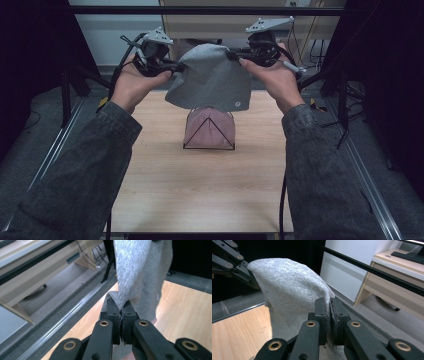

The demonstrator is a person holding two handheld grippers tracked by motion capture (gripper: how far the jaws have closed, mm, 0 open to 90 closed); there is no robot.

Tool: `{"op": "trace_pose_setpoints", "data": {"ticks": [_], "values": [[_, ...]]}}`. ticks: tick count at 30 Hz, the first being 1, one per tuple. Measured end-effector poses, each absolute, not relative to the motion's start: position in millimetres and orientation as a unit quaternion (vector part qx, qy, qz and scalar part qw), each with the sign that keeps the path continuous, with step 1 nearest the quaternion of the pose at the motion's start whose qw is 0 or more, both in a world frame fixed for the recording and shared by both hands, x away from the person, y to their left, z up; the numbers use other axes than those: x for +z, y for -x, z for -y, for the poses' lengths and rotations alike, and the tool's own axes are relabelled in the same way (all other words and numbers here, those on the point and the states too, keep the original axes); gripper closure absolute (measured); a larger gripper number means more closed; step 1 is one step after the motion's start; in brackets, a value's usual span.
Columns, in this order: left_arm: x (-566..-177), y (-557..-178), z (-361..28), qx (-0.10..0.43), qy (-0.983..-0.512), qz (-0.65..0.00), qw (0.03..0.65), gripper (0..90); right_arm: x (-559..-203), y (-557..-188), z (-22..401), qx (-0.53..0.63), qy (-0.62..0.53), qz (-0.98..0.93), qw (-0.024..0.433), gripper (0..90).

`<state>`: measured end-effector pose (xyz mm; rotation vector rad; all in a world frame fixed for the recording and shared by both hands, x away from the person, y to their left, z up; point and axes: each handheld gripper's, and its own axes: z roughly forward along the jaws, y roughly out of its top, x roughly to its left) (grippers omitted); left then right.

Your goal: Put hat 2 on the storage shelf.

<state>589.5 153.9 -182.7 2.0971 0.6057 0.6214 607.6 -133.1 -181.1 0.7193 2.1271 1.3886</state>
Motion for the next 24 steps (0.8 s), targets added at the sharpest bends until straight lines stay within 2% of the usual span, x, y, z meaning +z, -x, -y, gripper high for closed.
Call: {"op": "trace_pose_setpoints", "data": {"ticks": [1,5,24], "values": [[-185,-588,-152,0.273,-0.831,-0.247,0.417,88.2,-183,-608,132,0.506,-0.264,-0.781,0.252,85.2],[-189,-588,-149,0.295,-0.819,-0.256,0.419,88.2,-185,-610,130,0.501,-0.267,-0.781,0.261,85.2],[-202,-597,-141,0.3,-0.805,-0.268,0.436,88.1,-193,-623,137,0.513,-0.28,-0.768,0.261,85.1]]}}
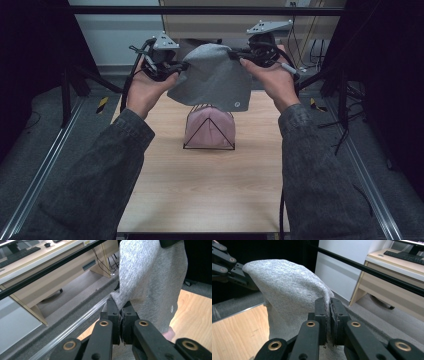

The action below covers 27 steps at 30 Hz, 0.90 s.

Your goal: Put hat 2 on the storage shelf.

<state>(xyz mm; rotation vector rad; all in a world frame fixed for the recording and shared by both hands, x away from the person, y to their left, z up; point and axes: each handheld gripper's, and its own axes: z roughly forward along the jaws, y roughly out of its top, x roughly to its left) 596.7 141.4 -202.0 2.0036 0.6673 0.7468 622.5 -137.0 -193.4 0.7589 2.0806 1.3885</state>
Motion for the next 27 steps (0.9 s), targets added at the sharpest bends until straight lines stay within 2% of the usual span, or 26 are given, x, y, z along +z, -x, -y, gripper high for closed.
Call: {"op": "trace_pose_setpoints", "data": {"ticks": [27], "values": [[-217,-615,-131,0.307,-0.794,-0.261,0.455,87.8,-210,-641,143,0.519,-0.293,-0.751,0.285,85.0]]}}
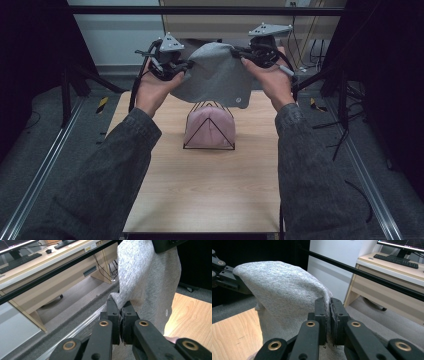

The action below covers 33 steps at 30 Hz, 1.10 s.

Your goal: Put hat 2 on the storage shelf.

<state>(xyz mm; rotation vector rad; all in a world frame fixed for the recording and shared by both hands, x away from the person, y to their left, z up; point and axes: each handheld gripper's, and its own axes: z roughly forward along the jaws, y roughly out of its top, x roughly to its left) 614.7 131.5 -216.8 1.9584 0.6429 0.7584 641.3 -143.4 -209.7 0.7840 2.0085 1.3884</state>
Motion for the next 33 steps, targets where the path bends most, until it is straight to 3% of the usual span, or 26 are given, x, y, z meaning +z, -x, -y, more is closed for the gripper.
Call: {"op": "trace_pose_setpoints", "data": {"ticks": [16,33], "values": [[-237,-642,-125,0.299,-0.794,-0.271,0.456,87.7,-234,-666,149,0.506,-0.315,-0.756,0.272,84.9],[-253,-643,-128,0.29,-0.806,-0.276,0.436,87.7,-254,-662,148,0.497,-0.318,-0.764,0.262,84.9]]}}
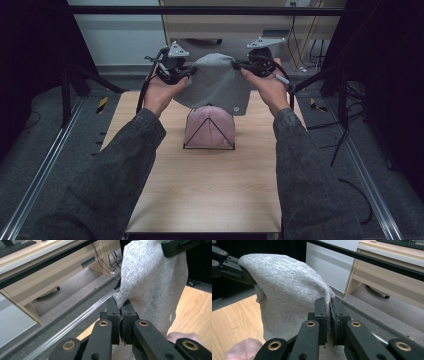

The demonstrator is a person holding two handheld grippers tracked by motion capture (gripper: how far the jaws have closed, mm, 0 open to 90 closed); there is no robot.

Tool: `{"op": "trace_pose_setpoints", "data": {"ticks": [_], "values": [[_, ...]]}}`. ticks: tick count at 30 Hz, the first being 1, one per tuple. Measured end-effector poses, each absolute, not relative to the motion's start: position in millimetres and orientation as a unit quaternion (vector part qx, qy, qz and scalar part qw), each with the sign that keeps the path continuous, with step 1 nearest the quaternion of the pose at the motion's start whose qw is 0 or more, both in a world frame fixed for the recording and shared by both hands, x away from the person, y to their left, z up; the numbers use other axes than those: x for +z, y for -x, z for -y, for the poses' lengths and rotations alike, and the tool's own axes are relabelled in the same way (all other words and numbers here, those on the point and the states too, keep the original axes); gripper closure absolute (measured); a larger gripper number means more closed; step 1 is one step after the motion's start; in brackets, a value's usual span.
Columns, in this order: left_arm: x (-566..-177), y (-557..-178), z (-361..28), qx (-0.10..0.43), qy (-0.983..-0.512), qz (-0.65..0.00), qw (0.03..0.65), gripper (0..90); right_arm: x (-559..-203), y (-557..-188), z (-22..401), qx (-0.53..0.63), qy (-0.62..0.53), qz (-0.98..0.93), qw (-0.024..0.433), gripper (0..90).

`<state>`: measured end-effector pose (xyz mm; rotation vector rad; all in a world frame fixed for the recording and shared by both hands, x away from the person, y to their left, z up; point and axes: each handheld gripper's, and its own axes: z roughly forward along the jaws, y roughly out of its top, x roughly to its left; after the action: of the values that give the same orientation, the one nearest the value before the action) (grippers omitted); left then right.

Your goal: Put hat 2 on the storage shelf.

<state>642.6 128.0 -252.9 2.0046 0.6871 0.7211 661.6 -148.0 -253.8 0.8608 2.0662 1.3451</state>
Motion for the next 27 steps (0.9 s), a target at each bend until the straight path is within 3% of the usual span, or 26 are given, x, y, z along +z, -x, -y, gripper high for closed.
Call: {"op": "trace_pose_setpoints", "data": {"ticks": [27], "values": [[-264,-628,-134,0.29,-0.806,-0.282,0.431,87.8,-264,-648,138,0.487,-0.313,-0.773,0.261,85.0]]}}
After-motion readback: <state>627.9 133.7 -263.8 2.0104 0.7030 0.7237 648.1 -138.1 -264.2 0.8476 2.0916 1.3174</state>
